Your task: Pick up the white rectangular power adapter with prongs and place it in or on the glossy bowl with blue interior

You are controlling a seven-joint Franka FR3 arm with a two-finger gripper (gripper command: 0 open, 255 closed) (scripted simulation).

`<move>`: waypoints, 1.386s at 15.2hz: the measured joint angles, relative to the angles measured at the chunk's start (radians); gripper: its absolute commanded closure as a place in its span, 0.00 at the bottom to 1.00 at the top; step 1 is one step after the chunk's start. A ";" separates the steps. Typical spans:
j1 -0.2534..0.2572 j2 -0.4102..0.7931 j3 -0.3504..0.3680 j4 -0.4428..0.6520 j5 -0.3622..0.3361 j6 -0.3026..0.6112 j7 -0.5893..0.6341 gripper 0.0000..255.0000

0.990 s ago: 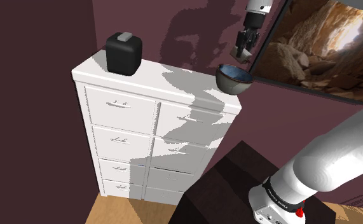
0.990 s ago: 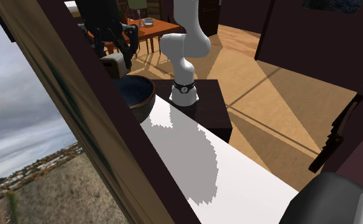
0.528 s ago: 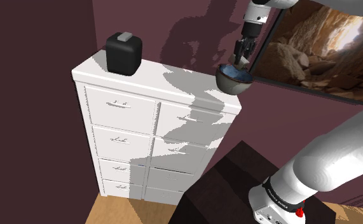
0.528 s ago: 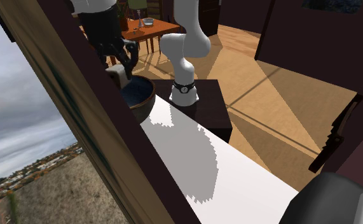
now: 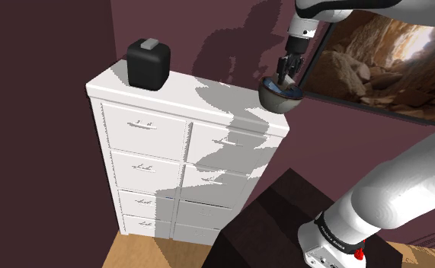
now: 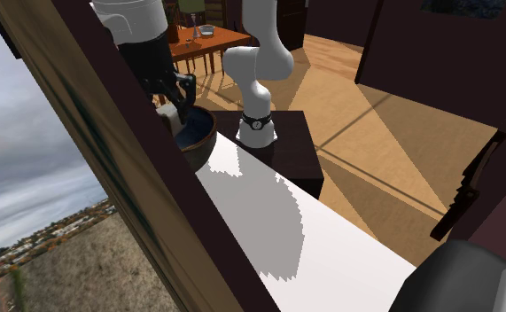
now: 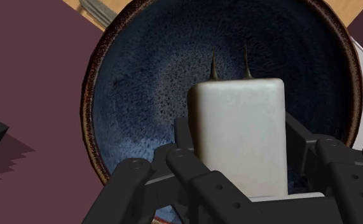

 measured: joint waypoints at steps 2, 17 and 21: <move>0.000 0.000 0.000 -0.001 0.000 0.001 0.000 1.00; 0.002 0.028 0.002 0.151 0.006 -0.122 -0.005 0.00; 0.002 0.030 0.002 0.157 0.006 -0.127 -0.005 0.00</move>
